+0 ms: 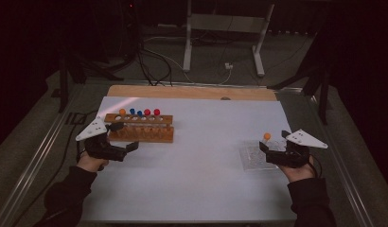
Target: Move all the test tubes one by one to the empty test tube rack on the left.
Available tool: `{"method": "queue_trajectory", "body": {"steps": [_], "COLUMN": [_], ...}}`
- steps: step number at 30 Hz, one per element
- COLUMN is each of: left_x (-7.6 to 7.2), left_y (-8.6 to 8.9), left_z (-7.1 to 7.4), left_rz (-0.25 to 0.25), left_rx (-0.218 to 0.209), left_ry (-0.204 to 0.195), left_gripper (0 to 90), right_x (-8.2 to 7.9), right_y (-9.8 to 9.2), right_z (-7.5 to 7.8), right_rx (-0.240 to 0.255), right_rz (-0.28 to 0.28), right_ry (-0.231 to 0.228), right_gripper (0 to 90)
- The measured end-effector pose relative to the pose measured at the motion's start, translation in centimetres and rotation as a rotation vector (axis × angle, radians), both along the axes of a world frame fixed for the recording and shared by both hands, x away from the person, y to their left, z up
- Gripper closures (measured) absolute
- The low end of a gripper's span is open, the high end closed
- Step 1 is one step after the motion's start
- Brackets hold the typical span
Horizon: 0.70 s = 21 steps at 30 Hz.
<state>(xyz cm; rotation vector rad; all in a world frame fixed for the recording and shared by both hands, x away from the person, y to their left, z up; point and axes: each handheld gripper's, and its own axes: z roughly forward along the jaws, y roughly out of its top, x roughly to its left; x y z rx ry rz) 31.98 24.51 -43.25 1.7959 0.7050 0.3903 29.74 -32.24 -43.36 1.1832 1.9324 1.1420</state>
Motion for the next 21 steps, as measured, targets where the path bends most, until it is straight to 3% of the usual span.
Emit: {"method": "queue_trajectory", "body": {"steps": [2, 6, 10, 15, 17, 21], "left_x": [-0.3, -0.5, -0.5, -0.4, -0.4, -0.3], "left_y": [-0.3, -0.6, -0.7, -0.7, -0.6, -0.7], "left_z": [0.3, 0.4, 0.3, 0.2, 0.2, 0.2], "left_rz": [-0.01, -0.02, -0.025, -0.022, -0.019, -0.026], "left_rx": [-0.001, -0.008, -0.013, -0.013, -0.014, -0.018], "left_ry": [-0.009, -0.015, -0.007, -0.004, -0.002, 0.004], "left_gripper": [0.6, 0.7, 0.7, 0.7, 0.7, 0.7], "right_x": [0.4, 1.0, 1.5, 1.9, 1.9, 1.4], "right_y": [-0.4, -0.4, -0.1, 0.2, 0.0, -0.1], "right_z": [-1.0, -2.4, -3.0, -3.0, -2.8, -1.4], "right_rx": [0.012, -0.016, -0.029, -0.058, -0.045, -0.037], "right_rz": [-0.013, -0.012, 0.001, -0.014, -0.009, -0.001], "right_ry": [0.037, 0.097, 0.12, 0.118, 0.124, 0.083], "right_gripper": [17.3, 39.5, 59.2, 73.7, 74.5, 74.9]}}
